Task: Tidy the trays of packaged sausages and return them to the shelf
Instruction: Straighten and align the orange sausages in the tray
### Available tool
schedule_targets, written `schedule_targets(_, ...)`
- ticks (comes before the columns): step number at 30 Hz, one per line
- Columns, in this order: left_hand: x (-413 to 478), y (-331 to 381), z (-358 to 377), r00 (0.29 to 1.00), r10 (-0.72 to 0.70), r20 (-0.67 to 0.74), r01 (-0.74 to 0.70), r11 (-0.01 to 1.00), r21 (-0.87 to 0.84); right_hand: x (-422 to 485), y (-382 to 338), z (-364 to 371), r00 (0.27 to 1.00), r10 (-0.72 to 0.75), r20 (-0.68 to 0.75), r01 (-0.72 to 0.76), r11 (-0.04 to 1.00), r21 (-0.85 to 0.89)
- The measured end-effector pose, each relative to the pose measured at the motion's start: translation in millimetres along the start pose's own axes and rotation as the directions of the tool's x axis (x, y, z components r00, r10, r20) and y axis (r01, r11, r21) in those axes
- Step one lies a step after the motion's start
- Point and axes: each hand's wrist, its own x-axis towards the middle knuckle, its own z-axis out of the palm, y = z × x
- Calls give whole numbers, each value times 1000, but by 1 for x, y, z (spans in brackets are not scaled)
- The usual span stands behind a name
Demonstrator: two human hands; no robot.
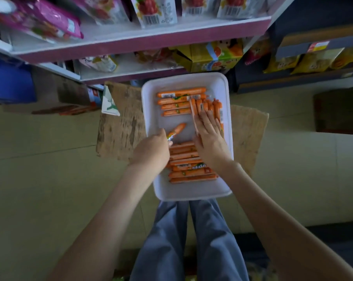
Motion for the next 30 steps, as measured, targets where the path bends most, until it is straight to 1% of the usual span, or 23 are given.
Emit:
schedule_targets(1,-10,-2,-9,999,31,-14,-32,996,-78,0,-7,-12,999,27,27,-31,986,162)
schedule_targets(2,-19,-4,-18,998,63,-29,-66,985,-157,-1,-18,-28,996,83,43,-93,937,337)
schedule_targets(4,-34,-4,-35,992,124,-28,-126,940,-317,-6,-43,-64,978,194,76,-199,754,626)
schedule_targets(5,-42,-3,-43,989,147,-29,-147,910,-387,-10,-55,-83,974,219,55,-193,681,707)
schedule_targets(7,-58,3,-63,979,196,-59,-200,856,-477,-20,-78,-120,976,216,-26,-116,622,774)
schedule_targets(9,-78,13,-87,960,266,-83,-269,812,-518,-32,-104,-159,982,171,-76,-48,622,782)
schedule_targets(11,-100,27,-111,944,316,-98,-317,778,-542,-47,-129,-198,985,121,-120,11,656,754)
schedule_targets(12,-113,36,-126,936,328,-129,-344,770,-537,-55,-143,-218,985,93,-144,45,671,740)
schedule_targets(14,-134,55,-152,917,312,-250,-400,725,-560,-70,-167,-251,979,33,-200,120,700,704)
schedule_targets(15,-149,65,-167,890,310,-333,-452,689,-567,-79,-181,-267,971,16,-239,156,714,683)
schedule_targets(17,-179,82,-196,812,330,-482,-565,651,-507,-95,-206,-294,947,9,-320,218,716,664)
schedule_targets(20,-212,94,-230,683,348,-642,-665,660,-349,-115,-241,-331,909,-10,-417,316,669,672)
schedule_targets(23,-235,94,-256,535,378,-756,-714,680,-165,-134,-269,-357,872,-65,-486,411,638,652)
schedule_targets(25,-251,92,-270,461,408,-788,-735,673,-82,-145,-283,-368,852,-83,-517,454,609,651)
schedule_targets(26,-259,92,-276,441,411,-798,-742,667,-66,-149,-289,-371,840,-85,-536,477,587,654)
schedule_targets(28,-273,91,-280,424,385,-820,-752,655,-81,-156,-300,-375,816,-82,-572,514,556,653)
schedule_targets(30,-281,88,-277,410,354,-840,-761,641,-102,-161,-308,-372,800,-117,-589,541,566,622)
